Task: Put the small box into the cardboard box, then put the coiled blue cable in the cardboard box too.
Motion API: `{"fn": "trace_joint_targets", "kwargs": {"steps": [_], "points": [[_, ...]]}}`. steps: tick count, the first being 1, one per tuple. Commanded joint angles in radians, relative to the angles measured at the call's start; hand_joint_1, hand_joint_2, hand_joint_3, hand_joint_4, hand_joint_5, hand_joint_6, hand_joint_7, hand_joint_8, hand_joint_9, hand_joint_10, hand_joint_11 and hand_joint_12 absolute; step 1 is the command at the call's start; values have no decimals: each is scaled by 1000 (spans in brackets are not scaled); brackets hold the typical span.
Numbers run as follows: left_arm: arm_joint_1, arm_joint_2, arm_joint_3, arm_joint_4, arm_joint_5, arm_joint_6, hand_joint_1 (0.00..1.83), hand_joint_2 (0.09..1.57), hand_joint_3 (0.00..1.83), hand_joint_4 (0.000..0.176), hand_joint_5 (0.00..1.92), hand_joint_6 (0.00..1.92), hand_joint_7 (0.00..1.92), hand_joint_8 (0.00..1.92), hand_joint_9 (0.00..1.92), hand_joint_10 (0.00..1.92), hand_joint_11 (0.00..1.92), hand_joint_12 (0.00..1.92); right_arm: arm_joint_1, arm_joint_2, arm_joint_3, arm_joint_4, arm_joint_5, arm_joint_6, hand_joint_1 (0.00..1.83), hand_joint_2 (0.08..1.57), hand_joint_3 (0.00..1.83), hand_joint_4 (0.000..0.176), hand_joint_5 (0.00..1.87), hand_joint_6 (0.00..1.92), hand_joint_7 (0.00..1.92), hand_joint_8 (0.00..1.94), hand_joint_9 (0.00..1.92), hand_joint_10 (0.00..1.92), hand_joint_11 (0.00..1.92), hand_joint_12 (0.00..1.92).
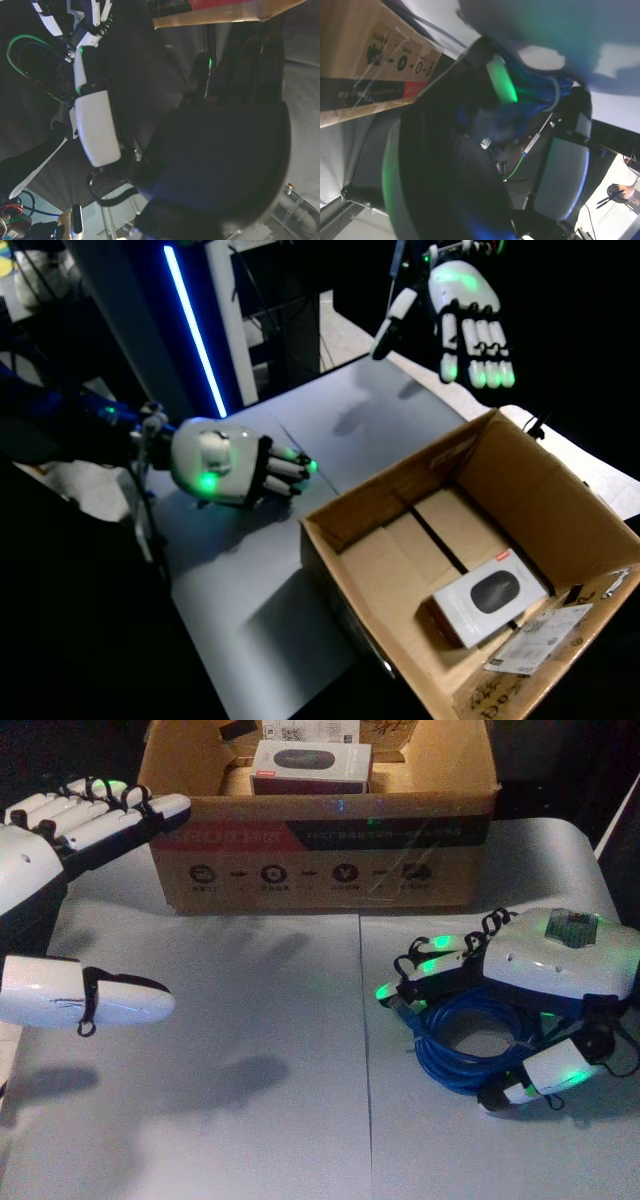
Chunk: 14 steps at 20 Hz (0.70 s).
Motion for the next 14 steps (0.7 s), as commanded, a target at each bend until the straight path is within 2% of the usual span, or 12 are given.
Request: {"fn": "trace_joint_targets", "kwargs": {"steps": [1,3,5,7,8,9,12,14], "points": [[-5,-5,0,-7,-127,-7,491,881,3,176,64,2,43,2,9,1,0,0,-3,-6,2,-5,-28,-2,1543,1230,0,0,850,1921,999,1941,1337,1921,1631,1921],[-5,-5,0,-8,-127,-7,487,879,1,176,63,1,41,0,9,1,0,0,3,3,3,22,7,-2,1596,1238,1,0,906,1921,1121,1941,1369,1921,1642,1921],[-3,-5,0,-9,-131,-7,495,874,0,176,66,1,43,1,8,0,0,0,53,36,-2,48,50,-2,1629,1206,0,0,926,1921,1167,1941,1391,1921,1644,1921],[1,-5,0,-13,-134,-7,501,877,0,176,74,4,51,4,12,2,0,0,61,59,-12,79,110,-2,1654,1195,0,9,953,1921,1191,1941,1421,1921,1655,1921],[1,-6,0,-13,-135,-7,497,879,1,176,73,3,50,2,13,2,0,0,70,73,-20,88,136,-2,1692,1168,0,75,975,1921,1242,1941,1460,1921,1670,1921],[1,-6,0,-14,-139,-7,487,878,0,176,75,3,51,2,14,2,0,0,80,85,-28,97,154,-2,1720,1155,0,89,968,1921,1256,1941,1477,1921,1681,1921],[3,-6,0,-15,-141,-7,511,876,0,176,75,1,57,3,26,4,0,0,107,121,-46,109,223,-2,1797,1214,0,111,887,1921,1262,1941,1515,1921,1681,1921],[3,-6,0,-15,-141,-7,502,877,0,176,73,0,60,2,27,3,0,0,121,151,-64,128,295,-2,1806,1218,0,134,1004,1921,1340,1941,1594,1921,1717,1921]]}}
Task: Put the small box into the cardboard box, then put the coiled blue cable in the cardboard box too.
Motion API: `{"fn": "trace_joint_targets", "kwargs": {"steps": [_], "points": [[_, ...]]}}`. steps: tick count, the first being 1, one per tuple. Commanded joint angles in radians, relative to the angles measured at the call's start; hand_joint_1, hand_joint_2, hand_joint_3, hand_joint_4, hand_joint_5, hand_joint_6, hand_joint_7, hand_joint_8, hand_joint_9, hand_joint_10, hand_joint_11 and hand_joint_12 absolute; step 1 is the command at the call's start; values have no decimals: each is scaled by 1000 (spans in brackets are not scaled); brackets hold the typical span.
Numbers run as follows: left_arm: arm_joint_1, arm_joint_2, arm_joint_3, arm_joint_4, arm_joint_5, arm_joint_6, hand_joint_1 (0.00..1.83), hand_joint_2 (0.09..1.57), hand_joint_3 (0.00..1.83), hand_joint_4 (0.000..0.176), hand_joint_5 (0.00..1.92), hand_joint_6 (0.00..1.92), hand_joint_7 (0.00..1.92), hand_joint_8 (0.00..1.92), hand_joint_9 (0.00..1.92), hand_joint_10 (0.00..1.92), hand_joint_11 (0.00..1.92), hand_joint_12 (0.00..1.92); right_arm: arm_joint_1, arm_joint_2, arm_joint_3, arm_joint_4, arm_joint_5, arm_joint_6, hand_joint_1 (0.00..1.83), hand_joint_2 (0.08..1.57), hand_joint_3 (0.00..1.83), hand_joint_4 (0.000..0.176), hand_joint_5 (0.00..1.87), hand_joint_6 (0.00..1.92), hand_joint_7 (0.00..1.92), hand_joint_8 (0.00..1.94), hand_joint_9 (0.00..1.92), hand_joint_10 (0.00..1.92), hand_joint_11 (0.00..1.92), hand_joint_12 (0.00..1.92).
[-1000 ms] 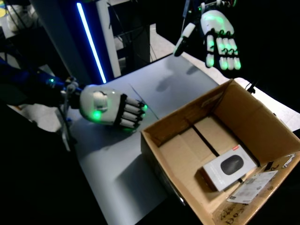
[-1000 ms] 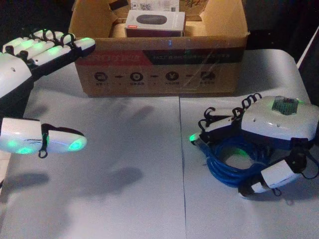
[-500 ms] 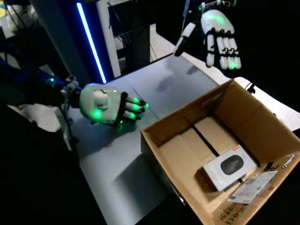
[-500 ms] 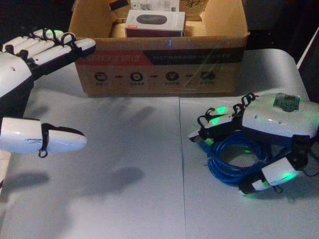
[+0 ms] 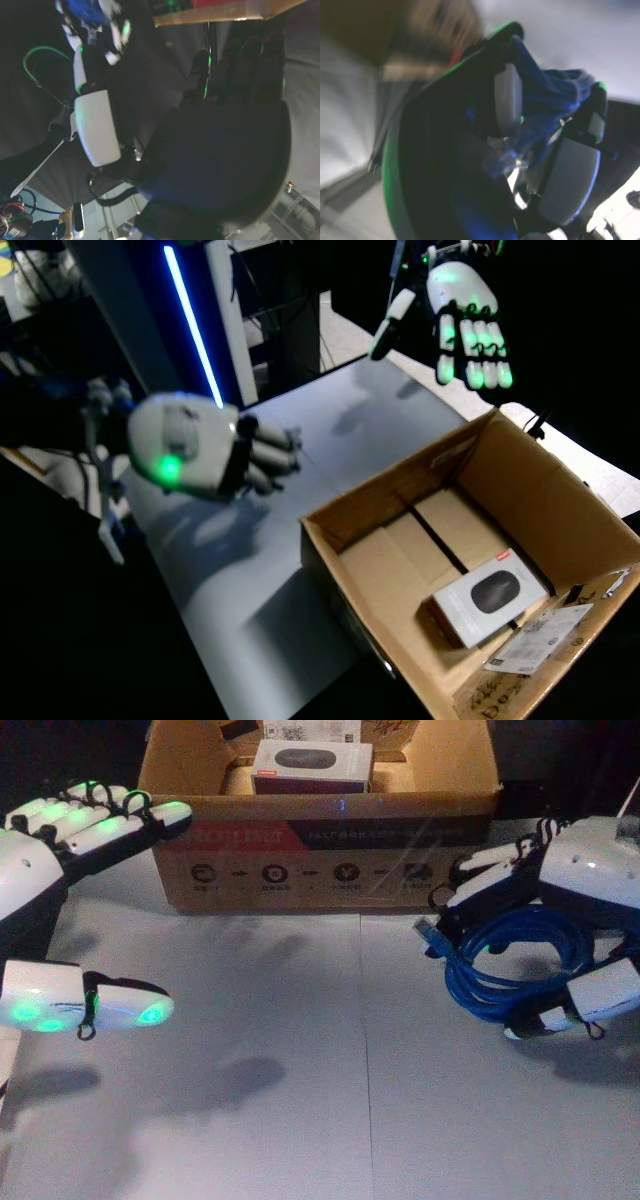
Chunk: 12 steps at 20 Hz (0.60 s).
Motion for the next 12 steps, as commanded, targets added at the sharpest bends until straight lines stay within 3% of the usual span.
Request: {"fn": "trace_joint_targets", "kwargs": {"steps": [1,3,5,6,7,8,11,12], "points": [[-9,-1,0,-3,-130,-6,516,876,0,176,73,0,58,1,23,1,0,0,35,15,-5,37,166,1,1794,1220,0,136,1063,1921,1399,1941,1624,1921,1739,1921],[-9,-1,0,-4,-131,-6,534,876,0,176,72,0,54,0,17,0,0,0,65,40,-20,37,218,1,1696,1243,0,134,1033,1921,1358,1941,1603,1921,1737,1921],[-9,-3,1,-4,-133,-6,552,869,0,176,83,3,73,5,28,3,0,0,104,62,-29,37,271,1,1618,1242,0,157,953,1921,1274,1941,1582,1921,1711,1921],[-9,-4,2,-4,-133,-6,554,869,0,176,86,3,73,4,27,2,0,0,134,71,-30,37,293,1,1653,1242,0,164,957,1921,1476,1941,1702,1921,1820,1921],[-9,-4,3,-4,-133,-6,544,870,0,176,80,1,68,1,23,0,0,0,148,74,-30,37,296,1,1654,1242,0,166,960,1921,1472,1941,1694,1921,1818,1921],[-9,-6,5,-4,-134,-6,562,865,0,176,80,0,68,2,23,2,0,0,186,83,-29,37,302,1,1655,1242,0,167,1181,1921,1455,1941,1708,1921,1821,1921],[-9,-14,12,-4,-136,-6,522,890,7,176,90,2,78,3,44,6,0,0,272,91,-19,36,304,0,1654,1242,0,169,1183,1921,1461,1941,1704,1921,1828,1921],[-10,-19,15,-2,-134,-6,404,929,17,176,43,1,12,0,0,0,15,6,305,85,-3,36,304,0,1654,1242,0,170,1170,1921,1486,1941,1718,1921,1831,1921]]}}
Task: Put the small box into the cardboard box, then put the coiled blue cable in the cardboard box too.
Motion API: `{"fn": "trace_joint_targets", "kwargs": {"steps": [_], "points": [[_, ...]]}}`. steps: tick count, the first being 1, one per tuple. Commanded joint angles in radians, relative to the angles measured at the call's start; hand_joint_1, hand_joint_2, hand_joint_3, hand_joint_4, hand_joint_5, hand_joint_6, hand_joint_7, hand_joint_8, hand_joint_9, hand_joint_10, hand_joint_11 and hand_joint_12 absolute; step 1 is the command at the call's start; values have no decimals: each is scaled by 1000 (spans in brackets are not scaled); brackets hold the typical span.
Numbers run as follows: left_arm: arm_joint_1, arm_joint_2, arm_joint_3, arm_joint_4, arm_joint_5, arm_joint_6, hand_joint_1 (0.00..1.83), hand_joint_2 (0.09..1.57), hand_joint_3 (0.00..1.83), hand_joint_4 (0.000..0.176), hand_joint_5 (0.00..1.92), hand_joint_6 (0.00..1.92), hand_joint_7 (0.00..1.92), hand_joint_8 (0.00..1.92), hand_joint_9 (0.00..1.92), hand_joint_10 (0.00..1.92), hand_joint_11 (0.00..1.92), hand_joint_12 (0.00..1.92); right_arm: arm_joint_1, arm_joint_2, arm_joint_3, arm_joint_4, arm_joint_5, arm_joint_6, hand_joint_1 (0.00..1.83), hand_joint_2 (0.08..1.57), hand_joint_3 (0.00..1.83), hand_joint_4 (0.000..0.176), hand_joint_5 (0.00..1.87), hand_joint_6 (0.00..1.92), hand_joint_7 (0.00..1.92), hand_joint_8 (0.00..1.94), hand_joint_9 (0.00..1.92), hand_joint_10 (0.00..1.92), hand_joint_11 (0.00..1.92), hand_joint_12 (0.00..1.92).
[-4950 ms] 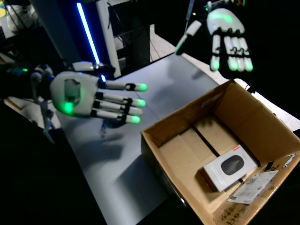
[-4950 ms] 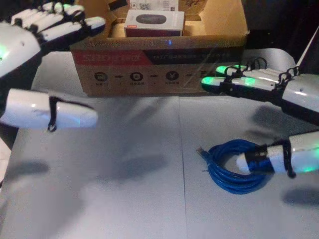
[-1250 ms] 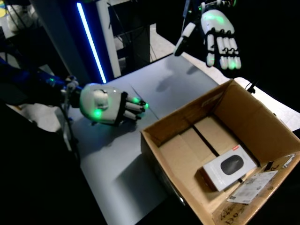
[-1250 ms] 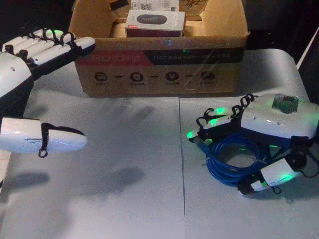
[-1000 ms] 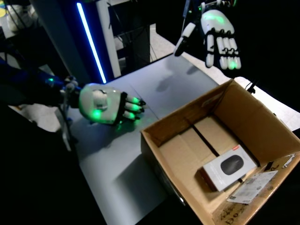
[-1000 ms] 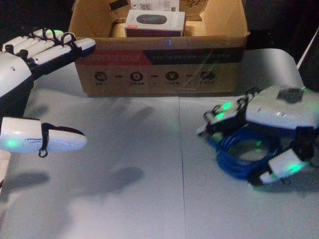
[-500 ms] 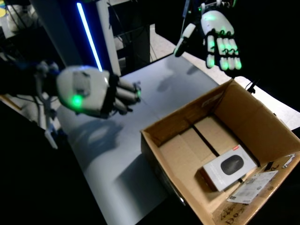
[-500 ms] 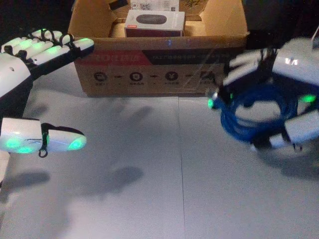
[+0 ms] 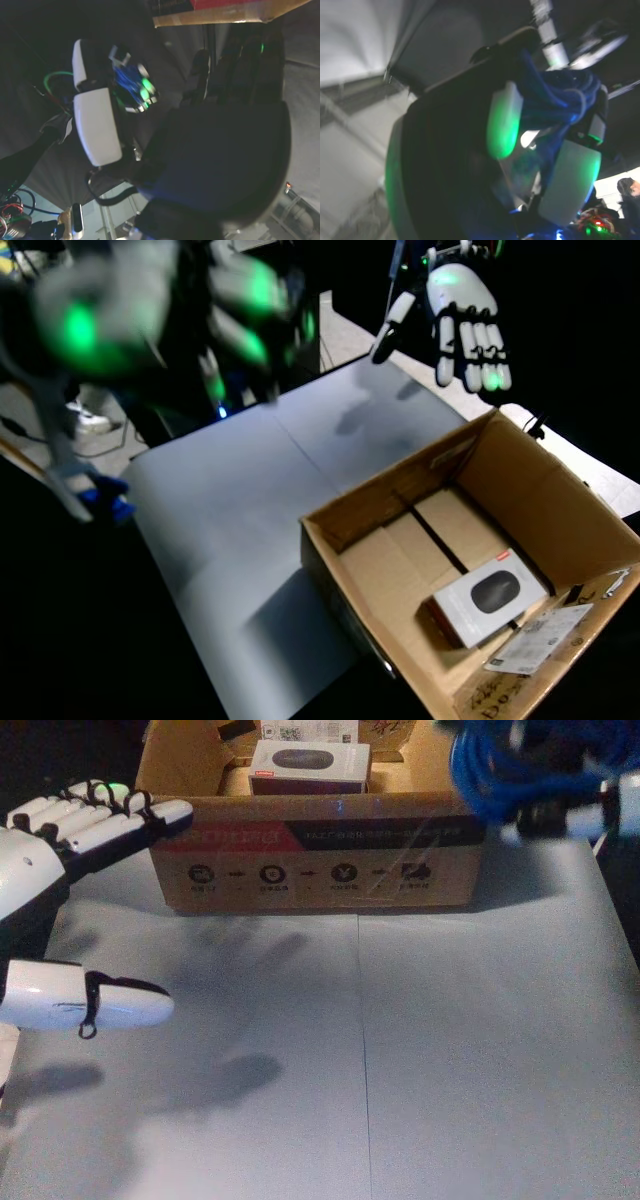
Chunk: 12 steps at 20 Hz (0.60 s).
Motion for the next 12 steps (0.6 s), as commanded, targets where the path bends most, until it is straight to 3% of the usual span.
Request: {"fn": "trace_joint_targets", "kwargs": {"steps": [1,3,4,5,6,7,10,12], "points": [[-11,-5,4,-1,-124,-3,403,930,16,176,43,1,9,0,0,0,18,8,26,-7,14,40,104,0,1654,1242,0,170,1170,1921,1491,1941,1715,1921,1831,1921],[-14,-7,6,3,-121,-3,430,926,8,176,47,2,0,0,0,0,23,11,59,-49,71,82,100,0,1655,1242,0,172,1184,1921,1455,1941,1710,1921,1820,1921],[-16,-7,7,4,-116,-3,389,932,7,176,46,1,0,0,0,0,18,10,66,-76,101,105,97,0,1735,1150,0,176,1034,1921,1280,1941,1513,1921,1547,1921],[-19,-7,9,7,-110,-3,408,928,4,176,53,3,0,0,0,0,8,6,77,-114,141,136,83,0,1710,1136,0,176,1073,1921,1346,1941,1559,1921,1604,1921],[-21,-8,10,9,-107,-3,459,914,0,176,61,5,0,0,0,0,0,0,86,-141,168,151,69,0,1731,1137,0,176,1063,1921,1277,1941,1489,1921,1523,1921],[-23,-8,11,13,-104,-3,520,894,0,176,75,8,5,2,0,0,0,0,109,-188,217,178,22,0,1791,1112,0,176,1064,1921,1253,1941,1436,1921,1445,1921],[-28,-10,14,24,-97,-3,510,896,0,176,74,4,0,0,1,0,0,0,155,-305,344,208,-116,0,1827,1080,0,173,1119,1921,1325,1941,1493,1921,1519,1921],[-38,-15,19,29,-86,-3,512,906,2,176,82,5,9,3,0,0,0,0,184,-370,417,210,-206,0,1821,1078,0,158,1167,1921,1352,1941,1508,1921,1433,1921]]}}
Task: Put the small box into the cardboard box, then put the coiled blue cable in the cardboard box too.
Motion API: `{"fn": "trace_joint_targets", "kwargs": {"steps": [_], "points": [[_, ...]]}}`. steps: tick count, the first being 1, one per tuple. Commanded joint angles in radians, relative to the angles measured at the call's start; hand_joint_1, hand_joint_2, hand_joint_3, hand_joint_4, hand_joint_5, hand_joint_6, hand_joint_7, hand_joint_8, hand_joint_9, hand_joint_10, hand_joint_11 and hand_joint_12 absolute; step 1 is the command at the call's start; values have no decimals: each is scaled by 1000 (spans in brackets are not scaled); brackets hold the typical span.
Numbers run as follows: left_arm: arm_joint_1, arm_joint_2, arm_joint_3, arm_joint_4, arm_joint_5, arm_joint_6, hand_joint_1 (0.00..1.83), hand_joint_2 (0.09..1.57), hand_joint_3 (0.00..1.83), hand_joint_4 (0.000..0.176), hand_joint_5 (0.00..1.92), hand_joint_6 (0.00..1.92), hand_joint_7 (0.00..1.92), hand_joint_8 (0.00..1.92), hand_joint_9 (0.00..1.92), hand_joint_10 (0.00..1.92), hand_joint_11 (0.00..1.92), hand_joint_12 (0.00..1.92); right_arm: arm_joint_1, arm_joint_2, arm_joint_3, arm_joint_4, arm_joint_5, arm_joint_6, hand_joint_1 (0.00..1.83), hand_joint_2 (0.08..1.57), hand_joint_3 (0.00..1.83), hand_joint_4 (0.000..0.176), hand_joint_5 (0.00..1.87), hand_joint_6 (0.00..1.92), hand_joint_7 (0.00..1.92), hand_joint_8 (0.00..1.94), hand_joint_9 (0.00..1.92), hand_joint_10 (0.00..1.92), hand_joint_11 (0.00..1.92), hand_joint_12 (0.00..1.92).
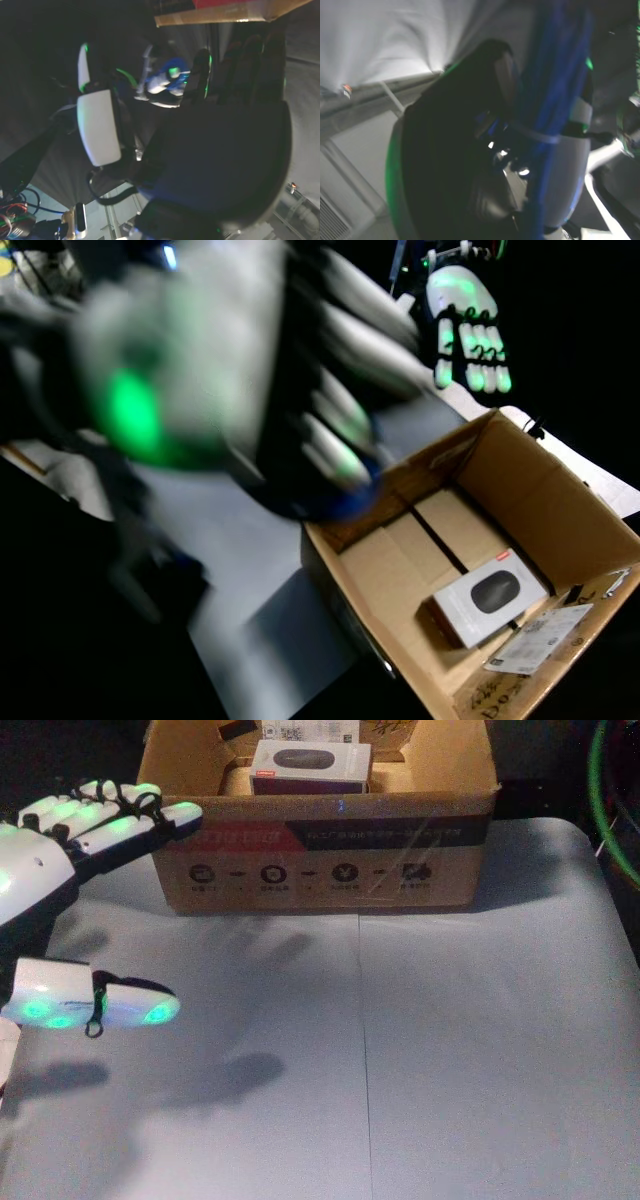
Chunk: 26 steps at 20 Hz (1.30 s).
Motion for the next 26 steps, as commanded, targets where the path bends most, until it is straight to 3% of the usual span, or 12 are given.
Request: {"fn": "trace_joint_targets", "kwargs": {"steps": [1,6,9,13,14,15,16,17,18,19,21,26], "points": [[-15,-5,3,-3,-115,-4,509,906,2,176,80,3,10,3,0,0,0,0,26,-20,24,24,54,1,1829,1074,0,149,1158,1921,1324,1941,1475,1921,1353,1921],[-38,-16,12,16,-90,-4,416,918,3,176,72,2,21,3,0,0,0,0,31,-129,138,32,-19,1,1819,1087,0,151,1044,1921,1302,1941,1523,1921,1578,1921],[-46,-23,17,21,-82,-5,381,923,2,176,58,0,21,1,0,0,0,0,40,-142,141,31,-19,1,1802,1094,0,108,987,1921,1206,1941,1451,1921,1527,1921],[-55,-30,21,27,-73,-7,387,926,1,176,48,1,10,1,0,0,0,0,48,-155,143,18,-19,1,1777,1129,0,110,940,1921,1235,1941,1471,1921,1545,1921],[-55,-30,21,27,-73,-7,382,927,2,176,57,4,14,3,0,0,0,0,48,-157,142,11,-19,1,1764,1129,0,75,880,1921,1150,1941,1416,1921,1514,1921],[-55,-29,22,27,-73,-7,365,932,3,176,61,5,14,2,0,0,0,0,48,-158,139,6,-19,1,1399,1180,5,0,700,1921,1099,1941,1356,1921,1447,1921],[-55,-29,22,27,-73,-7,361,932,3,176,64,5,17,3,0,0,0,0,48,-158,134,-1,-18,1,1081,1259,16,0,667,1585,895,1941,1217,1921,1337,1921],[-55,-29,22,27,-74,-7,372,933,3,176,69,6,18,3,0,0,0,0,48,-158,129,-6,-18,1,968,1250,0,28,715,1393,764,1850,1076,1921,1207,1921],[-56,-30,22,27,-75,-7,382,930,1,176,71,5,19,2,0,0,0,0,48,-159,125,-12,-18,1,756,1084,0,15,436,338,353,910,468,1214,439,1574],[-56,-31,22,27,-75,-8,382,929,0,176,73,5,22,3,0,0,0,0,48,-159,119,-18,-17,1,632,1034,0,48,352,23,367,134,424,500,195,1274],[-56,-32,22,27,-73,-8,422,924,0,176,62,0,16,2,0,0,0,0,48,-159,116,-23,-17,1,550,935,0,170,12,0,27,28,67,26,0,156],[-55,-31,22,26,-74,-9,391,932,1,176,68,3,18,1,0,0,0,0,48,-134,98,-25,-13,1,558,876,0,176,0,0,0,0,0,0,0,0]]}}
